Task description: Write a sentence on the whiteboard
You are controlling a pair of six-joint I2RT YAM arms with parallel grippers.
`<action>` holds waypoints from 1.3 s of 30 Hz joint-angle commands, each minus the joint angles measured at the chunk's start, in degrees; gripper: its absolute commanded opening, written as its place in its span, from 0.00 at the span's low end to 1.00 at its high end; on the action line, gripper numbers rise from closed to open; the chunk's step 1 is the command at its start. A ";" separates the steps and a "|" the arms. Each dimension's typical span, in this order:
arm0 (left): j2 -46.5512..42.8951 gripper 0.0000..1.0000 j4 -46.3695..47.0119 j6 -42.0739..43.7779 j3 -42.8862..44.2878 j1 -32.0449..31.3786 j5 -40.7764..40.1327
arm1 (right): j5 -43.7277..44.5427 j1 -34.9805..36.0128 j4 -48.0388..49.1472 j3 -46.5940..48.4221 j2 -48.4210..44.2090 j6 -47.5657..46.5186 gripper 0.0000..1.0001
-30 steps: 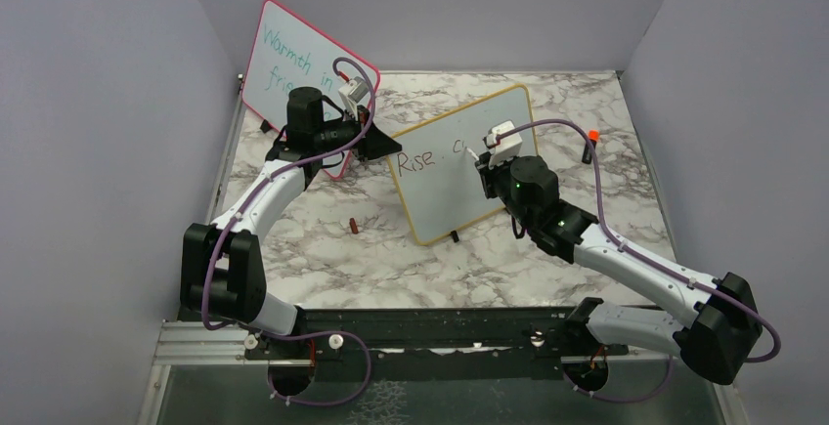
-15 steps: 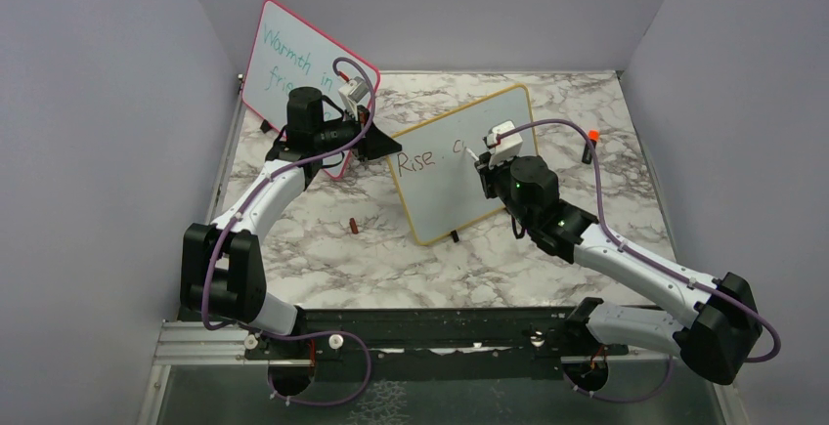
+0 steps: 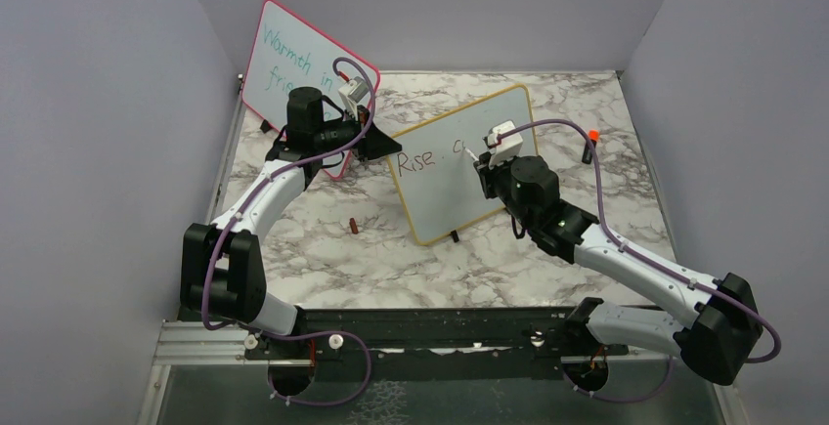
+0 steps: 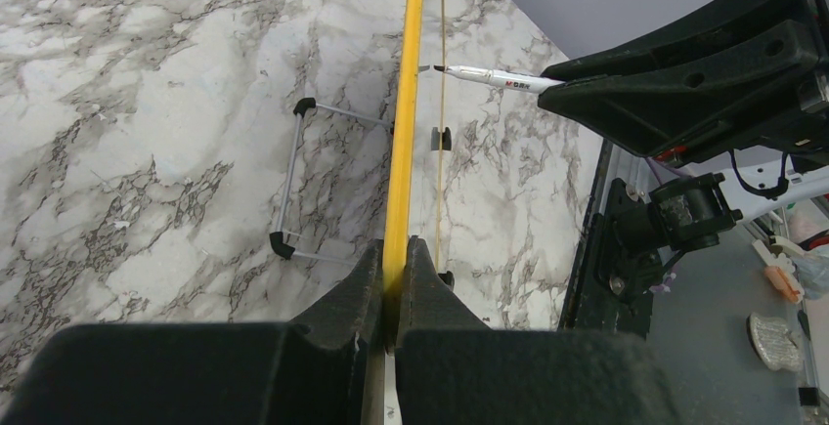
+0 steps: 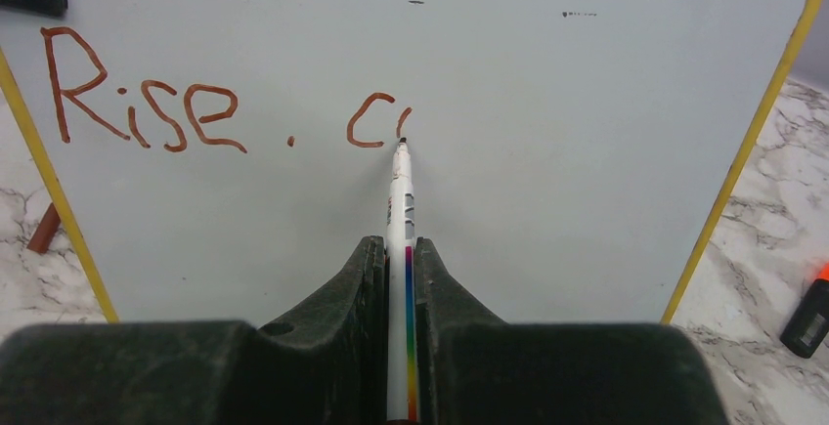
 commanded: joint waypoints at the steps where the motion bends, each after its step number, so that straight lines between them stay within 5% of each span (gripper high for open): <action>1: 1.90 0.00 -5.24 3.72 -0.61 -1.06 -0.99 | -0.61 -0.38 1.75 0.29 0.73 0.51 0.01; 39: 1.93 0.00 -5.24 3.72 -0.70 -1.07 -1.02 | 0.56 -0.46 -0.73 -1.21 -0.11 1.36 0.01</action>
